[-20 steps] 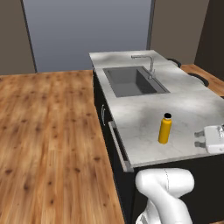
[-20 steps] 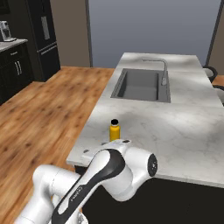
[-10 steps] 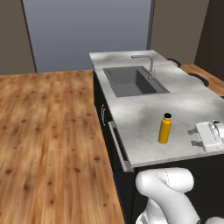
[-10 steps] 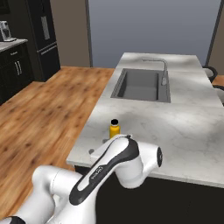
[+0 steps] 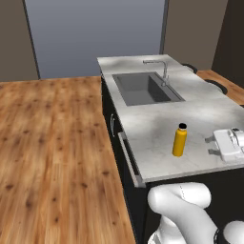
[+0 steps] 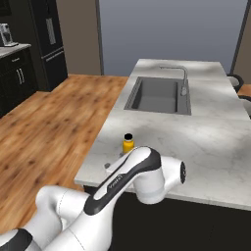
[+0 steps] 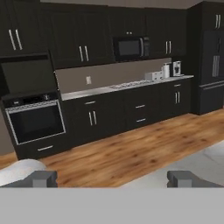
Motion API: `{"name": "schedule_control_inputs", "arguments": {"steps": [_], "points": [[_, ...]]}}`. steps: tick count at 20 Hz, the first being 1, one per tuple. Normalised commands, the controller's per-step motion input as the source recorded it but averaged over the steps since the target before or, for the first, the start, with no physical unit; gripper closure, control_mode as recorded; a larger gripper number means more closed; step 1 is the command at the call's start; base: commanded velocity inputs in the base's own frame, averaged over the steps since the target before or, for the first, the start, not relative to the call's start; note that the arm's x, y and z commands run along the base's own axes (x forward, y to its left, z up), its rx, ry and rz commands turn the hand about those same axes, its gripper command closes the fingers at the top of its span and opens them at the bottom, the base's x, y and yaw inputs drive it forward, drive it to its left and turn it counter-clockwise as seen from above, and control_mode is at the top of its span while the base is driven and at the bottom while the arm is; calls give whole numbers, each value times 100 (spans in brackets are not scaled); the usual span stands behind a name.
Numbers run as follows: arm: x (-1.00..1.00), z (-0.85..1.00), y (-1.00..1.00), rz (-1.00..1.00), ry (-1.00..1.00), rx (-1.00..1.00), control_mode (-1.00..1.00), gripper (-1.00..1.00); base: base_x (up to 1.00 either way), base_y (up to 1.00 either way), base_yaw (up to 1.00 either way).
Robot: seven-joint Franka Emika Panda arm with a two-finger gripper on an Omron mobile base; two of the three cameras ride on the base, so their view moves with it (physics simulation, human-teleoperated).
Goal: Pick the water bottle from the counter and place it in the open cabinet.
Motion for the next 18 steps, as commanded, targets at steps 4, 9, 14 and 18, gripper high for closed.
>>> {"name": "schedule_control_inputs", "arguments": {"steps": [4, 9, 14, 18], "points": [[19, 0, 0, -6, 0, 0, -100, -100, 0, 0, 0], [24, -2, 0, -5, 0, 0, -100, -100, 0, 0, 0], [16, -14, 0, -2, 0, 0, -100, -100, 0, 0, 0], [16, -21, 0, -1, 0, 0, -100, -100, 0, 0, 0]]}}
